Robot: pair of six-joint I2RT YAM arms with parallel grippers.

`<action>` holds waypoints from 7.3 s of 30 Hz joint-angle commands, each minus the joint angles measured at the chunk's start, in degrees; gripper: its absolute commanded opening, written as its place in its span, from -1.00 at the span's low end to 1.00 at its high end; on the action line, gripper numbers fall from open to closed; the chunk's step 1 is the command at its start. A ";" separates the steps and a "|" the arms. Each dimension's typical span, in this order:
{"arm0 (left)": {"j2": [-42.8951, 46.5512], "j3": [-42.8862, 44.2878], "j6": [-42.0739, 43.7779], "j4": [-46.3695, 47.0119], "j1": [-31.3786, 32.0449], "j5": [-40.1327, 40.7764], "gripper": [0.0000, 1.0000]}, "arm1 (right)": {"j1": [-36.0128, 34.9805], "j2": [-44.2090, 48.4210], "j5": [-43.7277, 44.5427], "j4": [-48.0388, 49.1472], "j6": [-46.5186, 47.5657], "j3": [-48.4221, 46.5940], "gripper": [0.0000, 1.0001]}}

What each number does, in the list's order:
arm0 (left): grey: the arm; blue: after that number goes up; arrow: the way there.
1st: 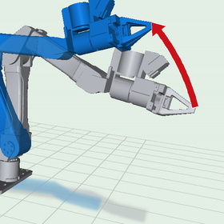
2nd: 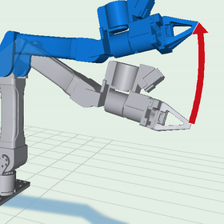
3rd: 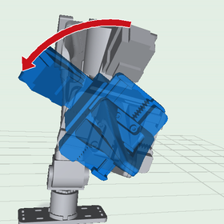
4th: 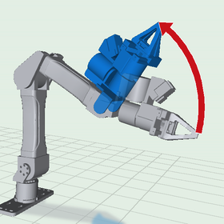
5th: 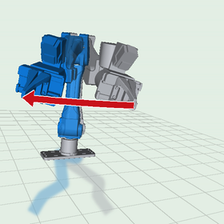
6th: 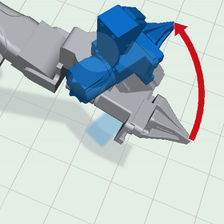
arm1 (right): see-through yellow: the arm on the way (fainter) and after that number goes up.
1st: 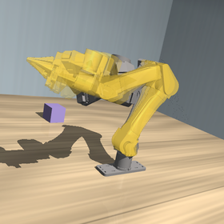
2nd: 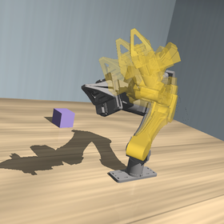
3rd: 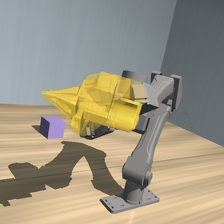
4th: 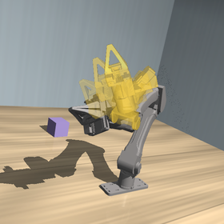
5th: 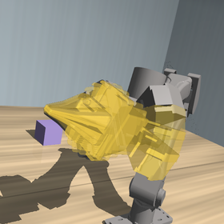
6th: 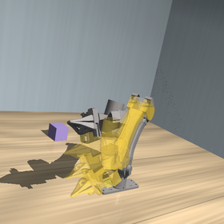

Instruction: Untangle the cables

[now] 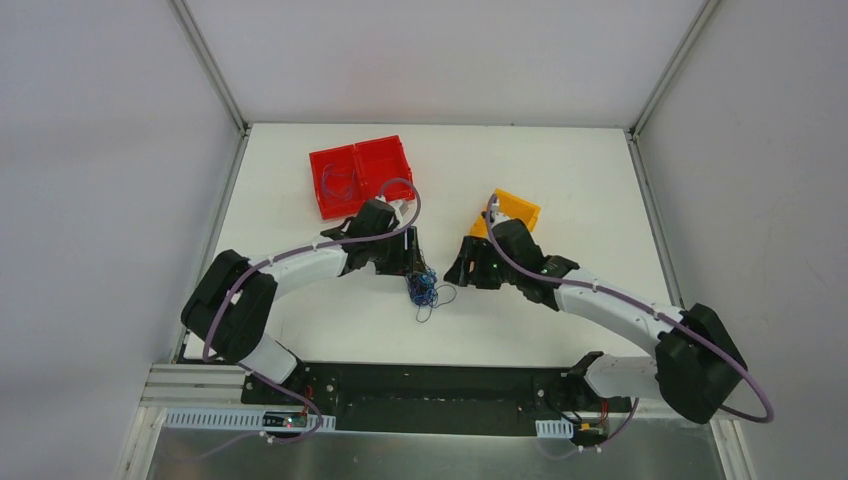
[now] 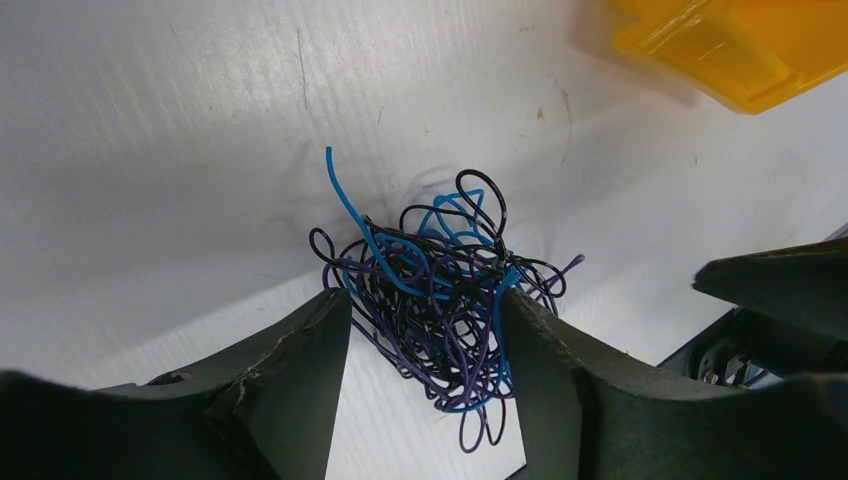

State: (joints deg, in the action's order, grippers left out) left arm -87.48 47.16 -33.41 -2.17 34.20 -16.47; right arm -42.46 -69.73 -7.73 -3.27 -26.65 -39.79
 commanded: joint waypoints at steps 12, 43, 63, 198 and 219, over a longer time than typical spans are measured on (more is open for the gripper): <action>-4.03 2.15 -1.20 4.90 0.53 -2.08 -0.43 | -1.24 -15.06 -2.88 5.47 4.08 -0.52 0.15; 28.82 -7.54 -2.23 -14.64 -15.92 30.83 -1.00 | 7.36 14.80 33.69 -23.01 -5.66 4.70 -1.00; 44.39 -9.17 -8.41 -24.31 -16.09 48.73 -1.00 | 15.72 24.86 37.45 -32.24 -6.10 0.54 -1.00; 1.21 11.44 -0.38 -16.77 -19.43 9.39 -1.00 | 17.15 23.67 23.20 -34.39 0.50 -8.72 -1.00; 26.46 -4.54 -12.18 -17.21 -30.99 16.58 -1.00 | 22.89 28.88 2.45 -28.86 1.33 -7.99 -1.00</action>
State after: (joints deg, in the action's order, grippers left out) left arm -61.49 42.17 -45.87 -19.90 2.31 3.44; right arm -19.68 -39.33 8.36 -36.86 -27.51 -45.12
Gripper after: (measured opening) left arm 0.022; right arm 0.008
